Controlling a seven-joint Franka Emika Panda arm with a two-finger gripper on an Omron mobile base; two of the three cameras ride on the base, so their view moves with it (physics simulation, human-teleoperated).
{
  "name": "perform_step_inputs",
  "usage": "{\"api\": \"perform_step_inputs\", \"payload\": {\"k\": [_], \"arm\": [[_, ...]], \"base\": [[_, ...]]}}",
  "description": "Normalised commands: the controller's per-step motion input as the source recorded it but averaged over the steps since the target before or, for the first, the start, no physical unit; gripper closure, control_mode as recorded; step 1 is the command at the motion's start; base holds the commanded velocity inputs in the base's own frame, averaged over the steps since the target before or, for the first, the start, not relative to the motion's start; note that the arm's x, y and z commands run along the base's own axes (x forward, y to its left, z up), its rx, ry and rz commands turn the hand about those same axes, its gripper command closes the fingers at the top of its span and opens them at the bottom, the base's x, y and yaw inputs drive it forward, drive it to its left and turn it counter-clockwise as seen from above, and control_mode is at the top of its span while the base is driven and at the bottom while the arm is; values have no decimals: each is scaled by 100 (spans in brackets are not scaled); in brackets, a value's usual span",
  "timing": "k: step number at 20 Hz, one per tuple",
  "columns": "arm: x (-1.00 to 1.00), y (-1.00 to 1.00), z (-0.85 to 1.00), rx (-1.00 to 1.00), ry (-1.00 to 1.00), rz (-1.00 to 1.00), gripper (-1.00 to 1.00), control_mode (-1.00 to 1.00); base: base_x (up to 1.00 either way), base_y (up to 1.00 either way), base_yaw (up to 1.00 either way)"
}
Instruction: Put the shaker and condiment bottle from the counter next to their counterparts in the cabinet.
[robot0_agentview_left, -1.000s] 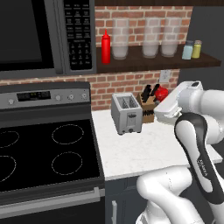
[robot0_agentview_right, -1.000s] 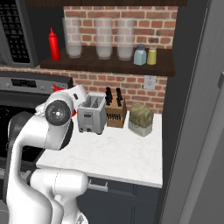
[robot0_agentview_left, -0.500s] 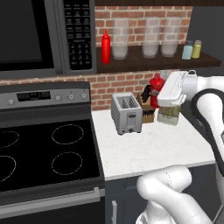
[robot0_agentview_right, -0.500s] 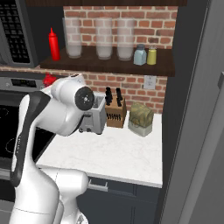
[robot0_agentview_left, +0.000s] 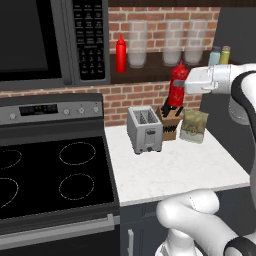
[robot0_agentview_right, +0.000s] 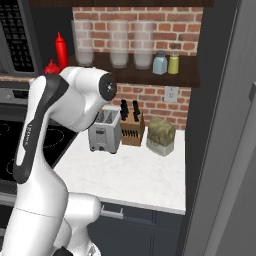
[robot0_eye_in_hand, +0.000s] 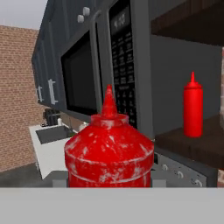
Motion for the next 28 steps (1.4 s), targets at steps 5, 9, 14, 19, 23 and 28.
{"api": "perform_step_inputs", "payload": {"k": [5,9,14,19,23,28], "arm": [[0,4,68,8,14,2,100,-100],[0,21,9,0,0,2,100,-100],[0,26,0,-2,-17,3,100,-100],[1,19,0,-9,-38,-5,100,-100],[3,1,0,0,-5,0,100,-100],[12,0,0,2,2,-3,100,-100]], "base": [[0,0,0],[0,0,0],[0,0,0],[0,0,0],[0,0,0],[0,0,0]]}}
